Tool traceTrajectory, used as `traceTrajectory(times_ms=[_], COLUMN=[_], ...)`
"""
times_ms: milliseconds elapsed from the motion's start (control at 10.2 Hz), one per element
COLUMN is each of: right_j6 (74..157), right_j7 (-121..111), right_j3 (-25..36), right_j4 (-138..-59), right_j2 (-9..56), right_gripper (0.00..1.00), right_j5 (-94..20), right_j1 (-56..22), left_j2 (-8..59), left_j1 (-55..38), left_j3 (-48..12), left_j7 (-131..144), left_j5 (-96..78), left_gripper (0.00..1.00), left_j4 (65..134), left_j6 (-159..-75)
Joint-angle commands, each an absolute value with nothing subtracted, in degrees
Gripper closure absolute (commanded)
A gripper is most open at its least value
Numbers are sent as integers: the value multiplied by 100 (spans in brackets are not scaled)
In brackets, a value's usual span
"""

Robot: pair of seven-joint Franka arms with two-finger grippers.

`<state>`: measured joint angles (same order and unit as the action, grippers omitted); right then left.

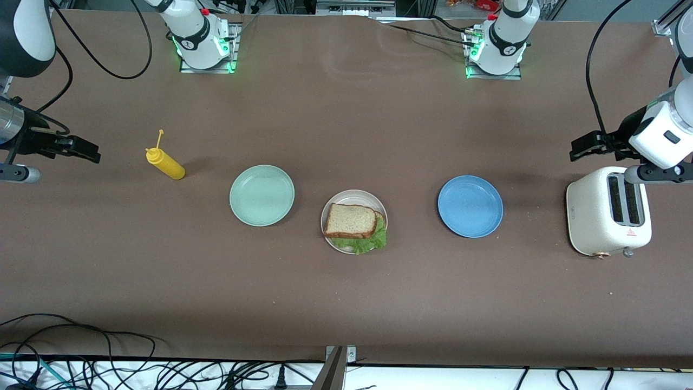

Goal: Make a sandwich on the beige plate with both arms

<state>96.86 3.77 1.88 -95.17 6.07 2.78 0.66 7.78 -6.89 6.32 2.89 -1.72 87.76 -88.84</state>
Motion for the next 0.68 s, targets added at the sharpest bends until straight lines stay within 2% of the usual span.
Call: traceTrajectory(times_ms=[0, 586], right_j6=[9747, 9756], right_j7=[1121, 1239], right_j3=[-52, -97], right_j4=[-9650, -9633], right_j2=[457, 492], right_gripper=[0, 0], right_j5=[141, 105], right_j1=[105, 105], left_j2=[932, 949], left_j1=[-730, -730], left_j3=[624, 624], left_j7=[316, 299], left_j5=[53, 35], left_gripper=[0, 0], left_j4=[8561, 8569], left_j6=[-8736, -8736])
